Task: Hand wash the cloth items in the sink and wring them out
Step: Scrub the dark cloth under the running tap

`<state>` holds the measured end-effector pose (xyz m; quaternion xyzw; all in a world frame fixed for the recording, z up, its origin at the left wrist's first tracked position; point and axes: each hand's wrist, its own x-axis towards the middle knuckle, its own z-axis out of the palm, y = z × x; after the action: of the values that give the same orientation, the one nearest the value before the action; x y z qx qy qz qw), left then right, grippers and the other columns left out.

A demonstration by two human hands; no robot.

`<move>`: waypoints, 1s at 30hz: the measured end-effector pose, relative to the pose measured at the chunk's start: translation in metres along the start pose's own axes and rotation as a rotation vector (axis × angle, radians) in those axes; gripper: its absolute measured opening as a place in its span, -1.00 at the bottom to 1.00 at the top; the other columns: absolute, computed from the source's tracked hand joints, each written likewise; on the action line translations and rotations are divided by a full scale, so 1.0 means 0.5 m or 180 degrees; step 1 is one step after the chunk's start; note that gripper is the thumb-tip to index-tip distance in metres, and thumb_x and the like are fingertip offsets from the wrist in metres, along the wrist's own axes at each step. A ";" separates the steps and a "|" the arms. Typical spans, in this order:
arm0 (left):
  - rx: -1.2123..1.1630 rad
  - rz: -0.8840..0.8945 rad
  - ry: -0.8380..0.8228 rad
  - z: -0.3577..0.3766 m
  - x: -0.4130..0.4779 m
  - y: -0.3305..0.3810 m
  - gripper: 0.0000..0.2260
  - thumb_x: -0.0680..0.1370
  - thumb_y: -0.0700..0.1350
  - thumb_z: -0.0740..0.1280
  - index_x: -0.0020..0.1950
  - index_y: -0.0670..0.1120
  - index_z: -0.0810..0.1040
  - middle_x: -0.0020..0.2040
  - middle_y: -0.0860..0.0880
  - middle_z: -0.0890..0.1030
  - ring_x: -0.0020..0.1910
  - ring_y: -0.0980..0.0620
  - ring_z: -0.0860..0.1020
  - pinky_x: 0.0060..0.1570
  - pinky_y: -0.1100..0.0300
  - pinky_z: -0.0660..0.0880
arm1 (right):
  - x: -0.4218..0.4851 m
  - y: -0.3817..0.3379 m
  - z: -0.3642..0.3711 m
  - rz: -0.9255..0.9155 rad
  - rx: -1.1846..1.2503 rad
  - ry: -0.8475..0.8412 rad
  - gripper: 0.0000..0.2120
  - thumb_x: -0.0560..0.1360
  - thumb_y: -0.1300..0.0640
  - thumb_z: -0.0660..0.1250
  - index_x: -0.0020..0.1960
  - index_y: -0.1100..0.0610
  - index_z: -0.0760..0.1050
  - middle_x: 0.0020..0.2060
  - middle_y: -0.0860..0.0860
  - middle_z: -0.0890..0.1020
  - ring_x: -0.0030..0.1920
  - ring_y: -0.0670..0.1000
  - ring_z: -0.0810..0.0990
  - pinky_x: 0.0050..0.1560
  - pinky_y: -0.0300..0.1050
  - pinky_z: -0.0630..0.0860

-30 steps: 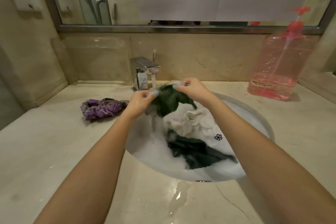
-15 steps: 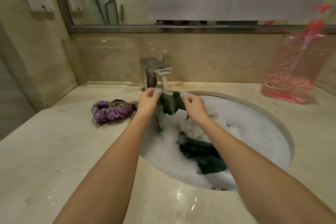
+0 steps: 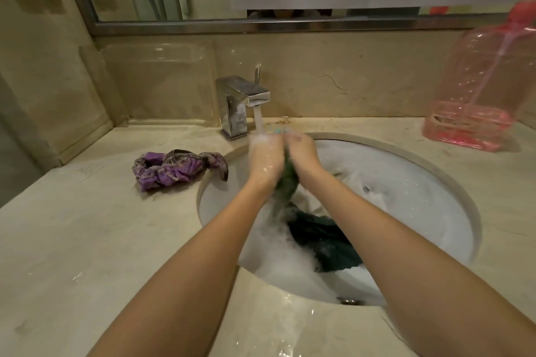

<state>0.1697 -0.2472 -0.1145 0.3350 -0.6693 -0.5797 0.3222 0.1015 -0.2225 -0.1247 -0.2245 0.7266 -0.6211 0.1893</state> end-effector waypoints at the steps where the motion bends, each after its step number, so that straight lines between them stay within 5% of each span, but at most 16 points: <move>1: 0.0013 -0.0003 0.0001 0.006 -0.008 0.003 -0.77 0.65 -0.14 0.16 -0.14 -0.11 0.52 -0.12 -0.14 0.58 -0.14 -0.02 0.55 -0.19 0.15 0.47 | 0.006 0.005 -0.007 -0.0015 -0.0005 -0.0019 -0.76 0.64 0.08 0.12 -0.08 0.07 0.52 -0.11 0.03 0.59 -0.02 0.07 0.58 0.03 -0.08 0.50; 3: 0.0067 -0.0026 0.0070 0.001 0.000 0.001 -0.74 0.66 -0.11 0.15 -0.16 -0.09 0.53 -0.13 -0.13 0.59 -0.14 -0.02 0.56 -0.12 0.12 0.49 | 0.000 0.002 -0.006 -0.0124 -0.0016 -0.0098 -0.77 0.65 0.11 0.10 -0.02 0.09 0.52 -0.10 0.02 0.59 0.00 0.05 0.57 0.05 -0.08 0.49; 7: -0.0147 -0.0026 0.0228 -0.043 0.034 -0.016 -0.78 0.65 -0.16 0.17 -0.11 -0.12 0.55 -0.21 -0.05 0.55 -0.22 0.01 0.54 -0.35 0.27 0.48 | -0.040 -0.024 0.035 -0.0576 -0.0180 -0.0343 -0.73 0.65 0.11 0.09 0.04 0.17 0.55 -0.09 0.06 0.61 -0.05 0.01 0.57 0.00 -0.10 0.50; 12: -0.0058 -0.0233 -0.0040 -0.049 0.010 0.000 -0.73 0.67 -0.08 0.12 0.17 -0.17 0.55 -0.09 -0.04 0.57 -0.06 0.02 0.55 -0.11 0.15 0.49 | -0.025 -0.012 0.015 -0.1073 -0.1321 -0.0237 -0.73 0.66 0.15 0.06 0.00 0.19 0.53 -0.16 0.04 0.57 -0.12 0.03 0.52 -0.13 -0.11 0.47; 16: -0.0106 0.0136 -0.0050 -0.061 0.005 0.002 -0.73 0.68 -0.03 0.12 -0.08 -0.09 0.53 -0.03 -0.21 0.60 0.03 -0.16 0.58 0.04 -0.03 0.54 | -0.015 0.021 -0.020 -0.0502 -0.0934 -0.0369 -0.75 0.66 0.00 0.09 0.06 0.12 0.46 -0.18 -0.03 0.54 -0.19 -0.06 0.51 -0.26 -0.17 0.39; 19: -0.0148 0.0446 -0.0058 -0.086 0.029 -0.013 -0.81 0.68 -0.07 0.15 -0.08 -0.04 0.48 -0.01 -0.17 0.56 0.06 -0.14 0.56 0.15 -0.02 0.53 | -0.013 0.020 -0.059 -0.0089 -0.0586 -0.0836 -0.68 0.61 -0.12 0.20 0.25 0.06 0.36 -0.02 0.03 0.54 -0.04 -0.03 0.54 -0.07 -0.11 0.49; 22: -0.0204 0.0415 -0.0183 -0.092 0.040 -0.018 -0.88 0.67 -0.10 0.18 -0.01 0.03 0.48 0.09 -0.09 0.55 0.16 -0.06 0.54 0.25 -0.08 0.49 | -0.002 0.024 -0.089 -0.0019 -0.0519 -0.1258 -0.72 0.57 0.07 0.32 0.27 0.03 0.47 0.12 0.10 0.57 0.13 0.09 0.56 0.18 0.09 0.53; 26: -0.0144 0.0080 -0.0693 -0.080 0.029 -0.022 -0.86 0.63 -0.07 0.25 0.17 -0.04 0.47 0.20 -0.07 0.55 0.25 -0.06 0.50 0.31 -0.10 0.45 | -0.008 -0.004 -0.076 -0.0488 -0.0353 -0.0513 -0.86 0.61 0.19 0.23 0.06 0.09 0.57 -0.05 0.01 0.59 -0.04 -0.03 0.54 -0.19 -0.22 0.47; 30: 0.0505 -0.0252 -0.1112 -0.085 0.038 -0.037 -0.71 0.56 0.02 0.37 0.20 -0.11 0.52 0.15 -0.08 0.59 0.18 -0.04 0.54 0.29 -0.05 0.45 | 0.000 -0.026 -0.069 -0.0840 0.0021 -0.0225 -0.84 0.61 0.24 0.22 0.06 0.11 0.56 -0.01 -0.02 0.60 0.03 -0.08 0.54 -0.14 -0.35 0.45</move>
<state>0.1949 -0.2884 -0.1269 0.2797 -0.7449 -0.5867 0.1506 0.0833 -0.1959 -0.1062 -0.3393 0.6815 -0.6347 0.1322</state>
